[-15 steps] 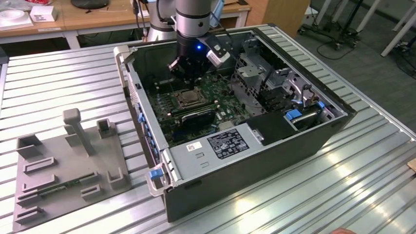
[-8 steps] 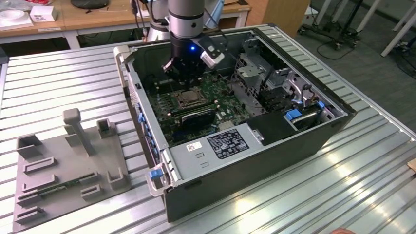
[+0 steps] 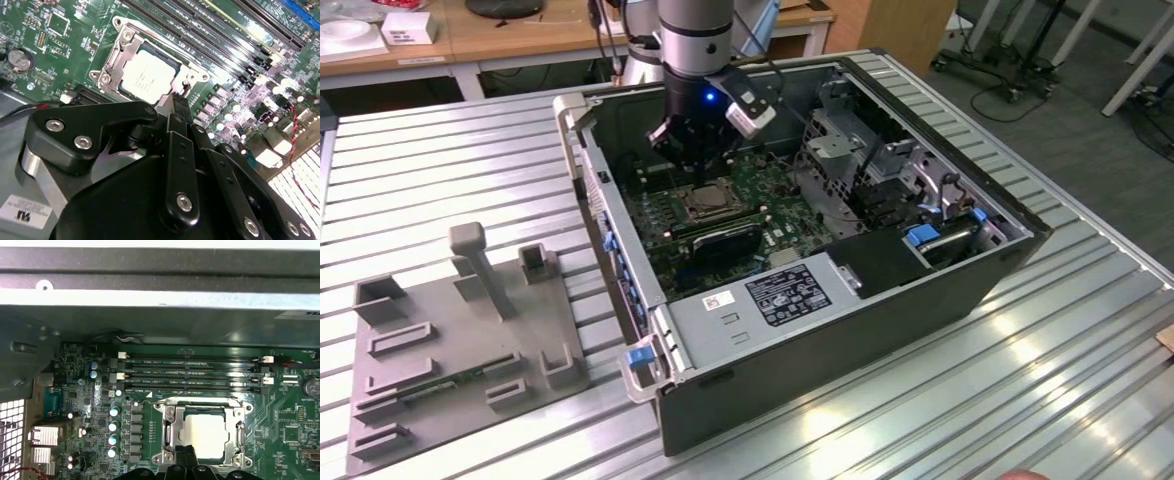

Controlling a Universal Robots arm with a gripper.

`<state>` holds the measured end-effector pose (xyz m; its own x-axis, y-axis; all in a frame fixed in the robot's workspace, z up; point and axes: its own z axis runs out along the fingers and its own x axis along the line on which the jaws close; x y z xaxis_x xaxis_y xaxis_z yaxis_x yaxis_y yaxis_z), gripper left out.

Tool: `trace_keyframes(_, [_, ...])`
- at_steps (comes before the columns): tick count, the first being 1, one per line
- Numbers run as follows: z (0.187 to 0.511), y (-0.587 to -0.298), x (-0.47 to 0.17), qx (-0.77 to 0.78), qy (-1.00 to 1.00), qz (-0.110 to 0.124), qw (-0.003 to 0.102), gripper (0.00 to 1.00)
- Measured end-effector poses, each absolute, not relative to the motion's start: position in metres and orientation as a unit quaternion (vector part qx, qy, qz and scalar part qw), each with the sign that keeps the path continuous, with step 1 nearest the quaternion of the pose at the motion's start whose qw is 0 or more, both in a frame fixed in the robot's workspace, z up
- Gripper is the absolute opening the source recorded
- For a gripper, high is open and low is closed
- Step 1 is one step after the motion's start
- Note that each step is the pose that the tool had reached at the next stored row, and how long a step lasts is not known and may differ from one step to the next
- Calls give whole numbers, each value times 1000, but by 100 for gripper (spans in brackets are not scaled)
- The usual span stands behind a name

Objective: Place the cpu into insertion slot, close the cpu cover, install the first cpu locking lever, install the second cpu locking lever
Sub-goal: 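Install the first cpu locking lever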

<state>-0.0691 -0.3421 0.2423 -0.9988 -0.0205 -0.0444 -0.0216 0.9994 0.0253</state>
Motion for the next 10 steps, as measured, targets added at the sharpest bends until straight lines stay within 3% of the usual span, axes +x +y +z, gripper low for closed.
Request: trace_keyframes(10, [251, -342, -70, -11, 1000, 17, 22, 10])
